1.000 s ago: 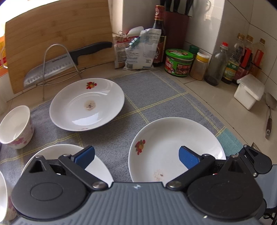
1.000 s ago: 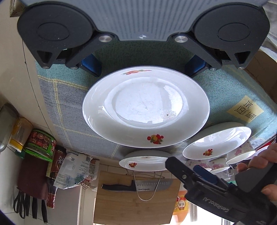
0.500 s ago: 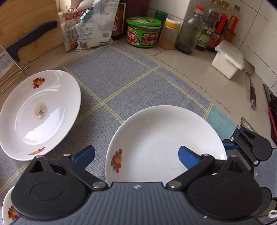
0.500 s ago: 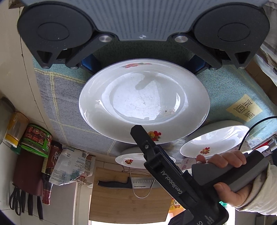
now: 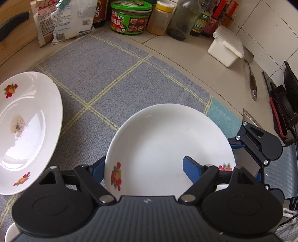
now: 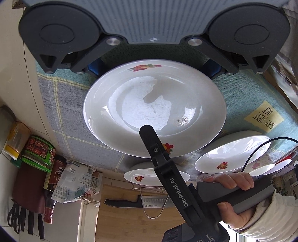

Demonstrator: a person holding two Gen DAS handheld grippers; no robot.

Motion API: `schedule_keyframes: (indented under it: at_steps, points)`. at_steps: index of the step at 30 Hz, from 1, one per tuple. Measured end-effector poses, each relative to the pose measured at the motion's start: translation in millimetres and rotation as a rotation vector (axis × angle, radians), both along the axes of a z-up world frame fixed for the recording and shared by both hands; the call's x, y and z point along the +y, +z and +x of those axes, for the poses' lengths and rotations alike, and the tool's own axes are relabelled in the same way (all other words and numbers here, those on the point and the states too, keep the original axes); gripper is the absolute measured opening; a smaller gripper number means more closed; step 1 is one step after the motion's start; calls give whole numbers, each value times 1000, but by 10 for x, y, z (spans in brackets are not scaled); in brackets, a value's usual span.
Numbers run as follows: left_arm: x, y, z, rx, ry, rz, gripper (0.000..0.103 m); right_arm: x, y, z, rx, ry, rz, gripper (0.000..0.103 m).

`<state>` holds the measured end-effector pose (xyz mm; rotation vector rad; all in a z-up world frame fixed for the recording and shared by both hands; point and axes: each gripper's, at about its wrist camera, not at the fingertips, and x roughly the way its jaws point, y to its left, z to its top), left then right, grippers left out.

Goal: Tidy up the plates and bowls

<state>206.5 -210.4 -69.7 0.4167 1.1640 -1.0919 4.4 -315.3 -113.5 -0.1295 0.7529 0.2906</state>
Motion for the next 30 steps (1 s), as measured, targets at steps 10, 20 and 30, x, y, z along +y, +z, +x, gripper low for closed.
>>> schedule_keyframes:
  at_steps: [10, 20, 30]
  points:
    - [-9, -19, 44, 29, -38, -13, 83, 22, 33, 64, 42, -3, -19, 103]
    - [-1, 7, 23, 18, -12, -12, 83, -16, 72, 88, 56, 2, -7, 103]
    - [-120, 140, 55, -19, 23, -38, 83, -169, 201, 153, 33, 14, -9, 103]
